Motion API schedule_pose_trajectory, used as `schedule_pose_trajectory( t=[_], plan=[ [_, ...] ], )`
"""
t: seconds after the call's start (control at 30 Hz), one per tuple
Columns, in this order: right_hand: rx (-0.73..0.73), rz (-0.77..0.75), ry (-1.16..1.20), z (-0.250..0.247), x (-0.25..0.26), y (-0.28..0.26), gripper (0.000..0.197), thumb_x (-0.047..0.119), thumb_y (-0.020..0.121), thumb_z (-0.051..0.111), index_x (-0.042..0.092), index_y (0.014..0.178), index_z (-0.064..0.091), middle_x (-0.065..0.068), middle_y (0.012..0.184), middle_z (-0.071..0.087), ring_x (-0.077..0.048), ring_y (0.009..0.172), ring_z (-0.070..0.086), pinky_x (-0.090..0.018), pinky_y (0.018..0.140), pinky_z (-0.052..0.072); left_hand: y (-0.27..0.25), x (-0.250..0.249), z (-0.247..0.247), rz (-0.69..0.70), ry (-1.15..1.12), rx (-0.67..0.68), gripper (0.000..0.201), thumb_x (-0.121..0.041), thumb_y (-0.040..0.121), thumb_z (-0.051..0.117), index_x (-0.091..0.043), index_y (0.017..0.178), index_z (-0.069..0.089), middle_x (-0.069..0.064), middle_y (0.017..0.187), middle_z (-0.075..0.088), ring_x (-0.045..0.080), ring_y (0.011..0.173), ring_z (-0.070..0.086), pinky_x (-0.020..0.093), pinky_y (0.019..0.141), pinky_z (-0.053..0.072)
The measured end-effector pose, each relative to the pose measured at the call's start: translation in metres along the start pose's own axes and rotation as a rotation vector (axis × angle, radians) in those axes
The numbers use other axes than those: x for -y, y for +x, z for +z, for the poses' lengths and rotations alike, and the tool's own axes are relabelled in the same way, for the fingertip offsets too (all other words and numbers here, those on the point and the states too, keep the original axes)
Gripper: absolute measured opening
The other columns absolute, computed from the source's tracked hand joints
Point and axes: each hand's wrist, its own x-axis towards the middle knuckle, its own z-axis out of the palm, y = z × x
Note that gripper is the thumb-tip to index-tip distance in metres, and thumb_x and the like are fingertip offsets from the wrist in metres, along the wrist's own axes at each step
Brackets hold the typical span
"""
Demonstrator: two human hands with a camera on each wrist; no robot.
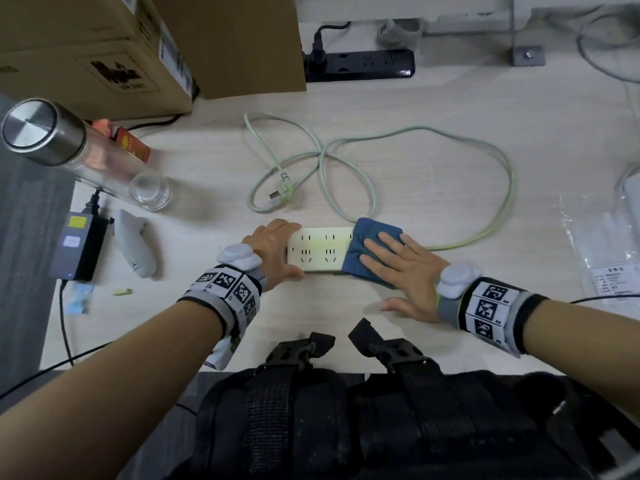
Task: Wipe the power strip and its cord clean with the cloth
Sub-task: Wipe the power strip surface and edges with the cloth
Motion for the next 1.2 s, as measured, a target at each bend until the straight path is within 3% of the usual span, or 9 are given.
schedule_pose_trajectory(
  t=[0.2, 0.37, 0.47, 0.57, 0.73, 0.83, 0.97, 1.07, 1.2],
  plan=[
    [-0.001, -0.066, 0.014, -0.018, 0.033, 0.049, 0.087, 0.076, 0.084, 0.011, 0.024, 0.152, 0.002, 0.001, 0.159, -0.006, -0.026, 0.146, -0.013, -0.046, 0.118, -0.006, 0.002, 0.0, -0.001, -0.006, -0.003, 0.005, 0.086, -0.049, 0.063, 0.081, -0.028, 0.135, 0.039, -0.007, 0.134, 0.045, 0.022, 0.113, 0.047, 0.042, 0.092, 0.044],
    [-0.041, -0.052, 0.019, -0.026, 0.068, 0.098, 0.088, 0.075, 0.083, 0.024, 0.023, 0.152, 0.009, 0.001, 0.16, 0.0, -0.025, 0.147, -0.008, -0.044, 0.115, -0.012, 0.001, -0.001, 0.002, -0.014, 0.039, -0.006, 0.084, -0.052, 0.066, 0.078, -0.024, 0.135, 0.038, -0.004, 0.131, 0.044, 0.022, 0.11, 0.044, 0.04, 0.09, 0.044],
    [-0.043, -0.034, -0.01, -0.025, 0.059, 0.083, 0.087, 0.074, 0.082, 0.019, 0.024, 0.152, 0.007, 0.003, 0.16, -0.003, -0.023, 0.147, -0.01, -0.043, 0.117, -0.009, -0.001, -0.002, 0.003, -0.01, 0.043, -0.019, 0.084, -0.051, 0.067, 0.078, -0.024, 0.136, 0.037, -0.003, 0.133, 0.044, 0.023, 0.111, 0.044, 0.04, 0.091, 0.043],
    [-0.034, -0.003, -0.019, -0.014, 0.026, 0.036, 0.085, 0.075, 0.084, 0.017, 0.026, 0.151, 0.0, 0.006, 0.158, -0.01, -0.02, 0.145, -0.015, -0.041, 0.117, -0.011, -0.001, -0.004, 0.0, -0.015, 0.041, -0.002, 0.085, -0.048, 0.068, 0.078, -0.025, 0.137, 0.035, -0.005, 0.135, 0.043, 0.021, 0.112, 0.044, 0.04, 0.09, 0.043],
    [0.076, 0.04, -0.011, -0.013, -0.014, -0.017, 0.083, 0.076, 0.083, 0.003, 0.027, 0.15, -0.005, 0.003, 0.159, -0.005, -0.025, 0.145, -0.011, -0.041, 0.114, -0.013, 0.0, -0.001, -0.004, 0.002, 0.015, 0.002, 0.078, -0.051, 0.064, 0.079, -0.03, 0.129, 0.041, -0.009, 0.127, 0.048, 0.017, 0.103, 0.045, 0.037, 0.084, 0.043],
    [0.072, 0.0, -0.007, -0.018, 0.002, -0.006, 0.088, 0.076, 0.083, 0.004, 0.022, 0.152, 0.007, -0.002, 0.159, 0.005, -0.029, 0.146, -0.004, -0.045, 0.118, -0.008, 0.001, -0.001, -0.004, -0.005, 0.01, 0.005, 0.078, -0.051, 0.064, 0.079, -0.03, 0.129, 0.04, -0.01, 0.126, 0.048, 0.016, 0.102, 0.043, 0.037, 0.084, 0.043],
    [0.037, -0.054, 0.037, -0.026, 0.044, 0.043, 0.098, 0.081, 0.075, 0.0, 0.022, 0.152, 0.007, 0.0, 0.16, -0.002, -0.026, 0.146, -0.009, -0.044, 0.117, -0.008, 0.001, -0.003, -0.002, -0.01, 0.017, 0.0, 0.076, -0.047, 0.066, 0.08, -0.027, 0.129, 0.042, -0.007, 0.127, 0.047, 0.02, 0.105, 0.045, 0.038, 0.084, 0.043],
    [0.027, -0.033, 0.045, -0.031, 0.067, 0.069, 0.099, 0.083, 0.073, 0.006, 0.024, 0.152, 0.008, 0.002, 0.16, -0.002, -0.023, 0.146, -0.011, -0.043, 0.117, -0.011, 0.001, -0.006, -0.001, 0.0, 0.032, -0.01, 0.067, -0.045, 0.073, 0.074, -0.024, 0.129, 0.044, -0.001, 0.13, 0.047, 0.025, 0.106, 0.047, 0.039, 0.084, 0.043],
    [0.02, -0.006, 0.0, -0.025, 0.047, 0.045, 0.088, 0.077, 0.08, 0.014, 0.028, 0.152, 0.0, 0.008, 0.157, -0.013, -0.017, 0.144, -0.018, -0.042, 0.116, -0.014, -0.001, -0.004, -0.002, 0.043, 0.072, -0.001, 0.074, -0.047, 0.071, 0.075, -0.027, 0.133, 0.04, -0.004, 0.132, 0.047, 0.024, 0.108, 0.047, 0.041, 0.087, 0.044]
  ],
)
